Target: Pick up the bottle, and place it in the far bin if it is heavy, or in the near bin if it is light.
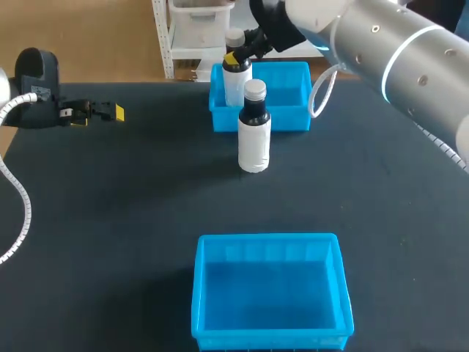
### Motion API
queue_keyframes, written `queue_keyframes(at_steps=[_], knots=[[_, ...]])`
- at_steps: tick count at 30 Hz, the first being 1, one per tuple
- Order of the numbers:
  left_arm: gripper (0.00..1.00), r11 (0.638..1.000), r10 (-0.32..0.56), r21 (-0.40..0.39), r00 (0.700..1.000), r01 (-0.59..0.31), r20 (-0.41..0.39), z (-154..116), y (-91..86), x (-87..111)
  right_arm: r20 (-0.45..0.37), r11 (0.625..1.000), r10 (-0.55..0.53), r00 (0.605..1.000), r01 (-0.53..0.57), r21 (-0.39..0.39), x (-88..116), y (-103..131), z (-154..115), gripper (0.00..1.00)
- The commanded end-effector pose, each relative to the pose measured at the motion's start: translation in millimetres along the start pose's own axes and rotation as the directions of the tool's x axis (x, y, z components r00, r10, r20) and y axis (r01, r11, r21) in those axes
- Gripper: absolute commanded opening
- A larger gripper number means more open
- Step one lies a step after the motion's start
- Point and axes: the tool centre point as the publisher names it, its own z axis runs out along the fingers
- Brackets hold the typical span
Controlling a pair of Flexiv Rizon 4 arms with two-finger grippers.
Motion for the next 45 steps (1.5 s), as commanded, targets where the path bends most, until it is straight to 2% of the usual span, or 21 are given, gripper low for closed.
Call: queue_keyframes(at_steps=[1,6,12,22,33,45], knots=[[1.0,1.0,0.0,0.0,1.0,0.0,0.0,0.0,0.0,0.0,-0.006,0.987,0.002,1.0,-0.003,-0.16,-2.9,-11.3,5.4,1.0],[1.0,1.0,0.0,0.0,1.0,0.0,0.0,0.0,0.0,0.0,-0.01,0.988,0.007,1.0,-0.009,-0.156,-1.3,-13.3,-5.3,1.0],[1.0,1.0,0.0,0.0,1.0,0.0,0.0,0.0,0.0,0.0,-0.021,0.991,0.014,1.0,-0.017,-0.131,6.7,-13.5,-37.5,1.0],[1.0,1.0,0.0,0.0,1.0,0.0,0.0,0.0,0.0,0.0,-0.053,0.997,0.061,0.997,-0.064,-0.052,45.9,-3.0,-110.8,1.0],[1.0,1.0,0.0,0.0,1.0,0.0,0.0,0.0,0.0,0.0,-0.078,0.997,0.076,0.994,-0.078,-0.029,80.2,38.5,-164.6,1.0],[1.0,1.0,0.0,0.0,1.0,0.0,0.0,0.0,0.0,0.0,-0.062,1.0,0.003,0.998,-0.004,-0.022,97.1,84.8,-198.2,1.0]])
